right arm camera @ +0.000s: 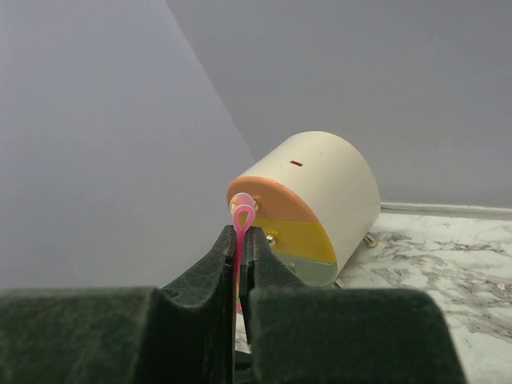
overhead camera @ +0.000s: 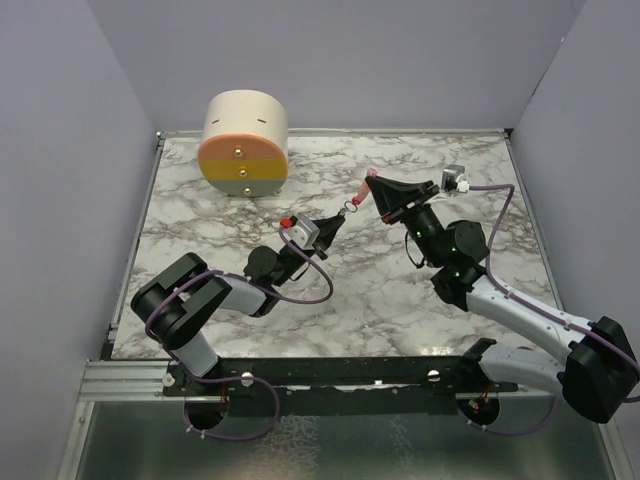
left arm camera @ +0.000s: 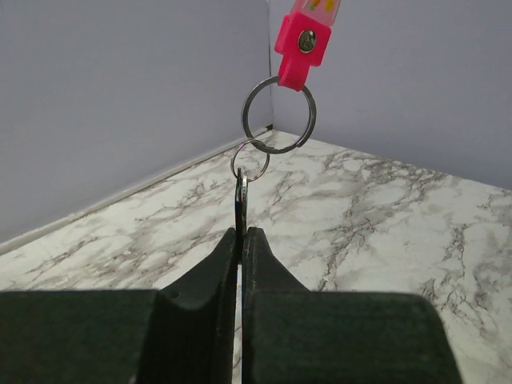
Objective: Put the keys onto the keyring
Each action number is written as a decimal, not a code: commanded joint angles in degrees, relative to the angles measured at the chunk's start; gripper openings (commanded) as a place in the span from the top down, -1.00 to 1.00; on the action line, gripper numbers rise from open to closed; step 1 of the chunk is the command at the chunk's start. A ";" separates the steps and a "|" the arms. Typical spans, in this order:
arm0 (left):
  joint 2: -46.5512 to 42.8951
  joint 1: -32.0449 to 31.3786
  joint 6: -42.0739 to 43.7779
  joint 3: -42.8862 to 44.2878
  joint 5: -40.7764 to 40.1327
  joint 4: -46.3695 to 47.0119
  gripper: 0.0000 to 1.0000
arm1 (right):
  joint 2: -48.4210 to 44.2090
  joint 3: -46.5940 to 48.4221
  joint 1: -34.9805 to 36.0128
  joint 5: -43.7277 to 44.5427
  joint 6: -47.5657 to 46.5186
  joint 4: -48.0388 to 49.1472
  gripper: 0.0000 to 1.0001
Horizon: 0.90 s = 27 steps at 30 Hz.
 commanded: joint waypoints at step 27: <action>1.17 -2.90 -0.20 2.83 1.99 9.53 1.00 | 8.45 2.68 0.06 -2.97 3.75 9.04 0.98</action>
